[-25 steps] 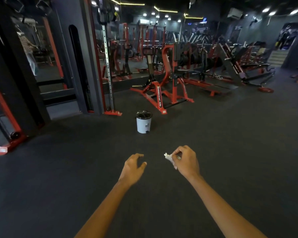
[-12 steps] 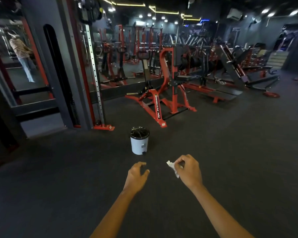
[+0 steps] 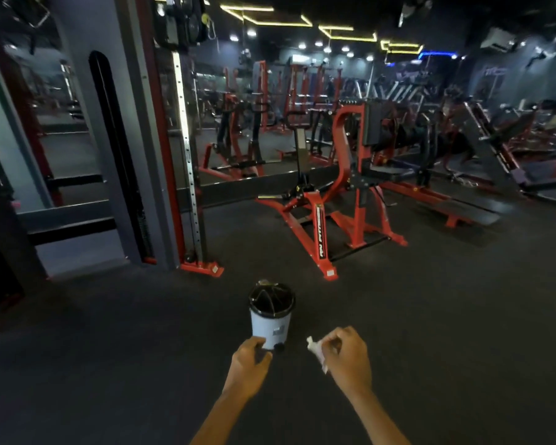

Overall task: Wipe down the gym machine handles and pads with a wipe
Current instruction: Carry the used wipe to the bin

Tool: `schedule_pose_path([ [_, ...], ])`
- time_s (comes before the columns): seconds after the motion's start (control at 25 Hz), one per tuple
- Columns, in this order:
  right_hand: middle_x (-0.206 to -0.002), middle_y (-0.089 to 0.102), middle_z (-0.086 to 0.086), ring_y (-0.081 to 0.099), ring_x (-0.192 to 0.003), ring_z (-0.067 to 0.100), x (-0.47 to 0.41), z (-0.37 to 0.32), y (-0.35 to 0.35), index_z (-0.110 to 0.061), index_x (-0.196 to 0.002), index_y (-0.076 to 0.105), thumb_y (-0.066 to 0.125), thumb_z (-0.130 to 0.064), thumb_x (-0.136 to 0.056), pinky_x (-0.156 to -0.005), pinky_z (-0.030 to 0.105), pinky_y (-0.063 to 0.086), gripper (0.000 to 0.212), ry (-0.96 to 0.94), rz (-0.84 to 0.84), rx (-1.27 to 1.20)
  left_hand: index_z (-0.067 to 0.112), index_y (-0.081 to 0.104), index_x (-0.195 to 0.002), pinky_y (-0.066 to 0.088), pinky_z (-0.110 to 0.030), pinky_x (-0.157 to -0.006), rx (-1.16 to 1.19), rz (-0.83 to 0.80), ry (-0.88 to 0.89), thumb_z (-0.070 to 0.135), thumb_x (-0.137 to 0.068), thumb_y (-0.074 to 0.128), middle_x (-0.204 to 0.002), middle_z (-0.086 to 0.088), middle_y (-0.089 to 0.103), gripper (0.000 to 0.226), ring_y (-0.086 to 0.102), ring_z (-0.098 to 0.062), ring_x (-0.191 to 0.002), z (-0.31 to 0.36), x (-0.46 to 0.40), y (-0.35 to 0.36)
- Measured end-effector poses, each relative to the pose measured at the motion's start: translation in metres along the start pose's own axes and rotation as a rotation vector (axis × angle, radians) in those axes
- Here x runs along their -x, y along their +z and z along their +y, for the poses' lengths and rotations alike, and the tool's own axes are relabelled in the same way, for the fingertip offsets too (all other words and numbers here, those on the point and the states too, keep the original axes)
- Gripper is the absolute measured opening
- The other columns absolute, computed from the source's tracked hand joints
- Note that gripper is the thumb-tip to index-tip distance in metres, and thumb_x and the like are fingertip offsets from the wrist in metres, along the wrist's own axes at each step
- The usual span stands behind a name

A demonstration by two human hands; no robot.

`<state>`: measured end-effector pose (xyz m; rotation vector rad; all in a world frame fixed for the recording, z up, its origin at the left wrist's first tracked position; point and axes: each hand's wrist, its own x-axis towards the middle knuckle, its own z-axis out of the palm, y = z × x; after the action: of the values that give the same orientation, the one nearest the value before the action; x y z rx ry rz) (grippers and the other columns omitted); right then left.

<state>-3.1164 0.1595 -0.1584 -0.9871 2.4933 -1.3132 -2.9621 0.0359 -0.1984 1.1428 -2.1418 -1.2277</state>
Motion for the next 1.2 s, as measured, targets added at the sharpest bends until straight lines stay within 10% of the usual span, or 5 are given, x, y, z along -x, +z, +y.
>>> schedule_pose_path([
  [0.2, -0.083, 0.055, -0.004, 0.057, -0.063, 0.003, -0.127, 0.007, 0.036, -0.016, -0.071, 0.061, 0.063, -0.007, -0.082, -0.050, 0.010, 0.043, 0.015, -0.003, -0.086, 0.020, 0.011, 0.052, -0.128, 0.041, -0.004, -0.068, 0.006, 0.046, -0.085, 0.016, -0.091, 0.059, -0.122, -0.004, 0.056, 0.038, 0.056, -0.006, -0.097, 0.008, -0.122, 0.013],
  [0.4, -0.085, 0.056, -0.004, 0.059, -0.067, 0.003, -0.277, 0.017, 0.099, -0.023, -0.067, 0.059, 0.066, -0.009, -0.081, -0.055, 0.013, 0.047, 0.021, -0.034, -0.131, 0.034, 0.009, 0.056, -0.125, 0.044, -0.020, -0.090, 0.056, 0.056, -0.122, 0.013, -0.090, 0.060, -0.123, -0.005, 0.059, 0.036, 0.056, -0.016, -0.113, -0.009, -0.277, 0.023],
  [0.76, -0.084, 0.057, -0.003, 0.058, -0.070, 0.009, -0.478, 0.004, 0.186, -0.023, -0.068, 0.058, 0.065, -0.008, -0.081, -0.058, 0.016, 0.041, 0.021, -0.011, -0.207, 0.131, 0.012, 0.061, -0.110, 0.041, -0.004, -0.061, -0.003, 0.009, -0.181, 0.009, -0.089, 0.059, -0.104, -0.002, 0.062, 0.021, 0.056, -0.006, -0.086, -0.023, -0.483, 0.000],
  [1.2, -0.085, 0.060, -0.002, 0.060, -0.072, 0.010, -0.631, 0.006, 0.281, -0.018, -0.071, 0.062, 0.063, -0.010, -0.080, -0.065, 0.032, 0.054, 0.012, -0.021, -0.358, 0.178, 0.010, 0.054, -0.127, 0.044, -0.023, -0.093, -0.018, 0.071, -0.292, 0.015, -0.090, 0.060, -0.124, -0.004, 0.057, 0.038, 0.055, -0.016, -0.113, -0.043, -0.631, -0.014],
])
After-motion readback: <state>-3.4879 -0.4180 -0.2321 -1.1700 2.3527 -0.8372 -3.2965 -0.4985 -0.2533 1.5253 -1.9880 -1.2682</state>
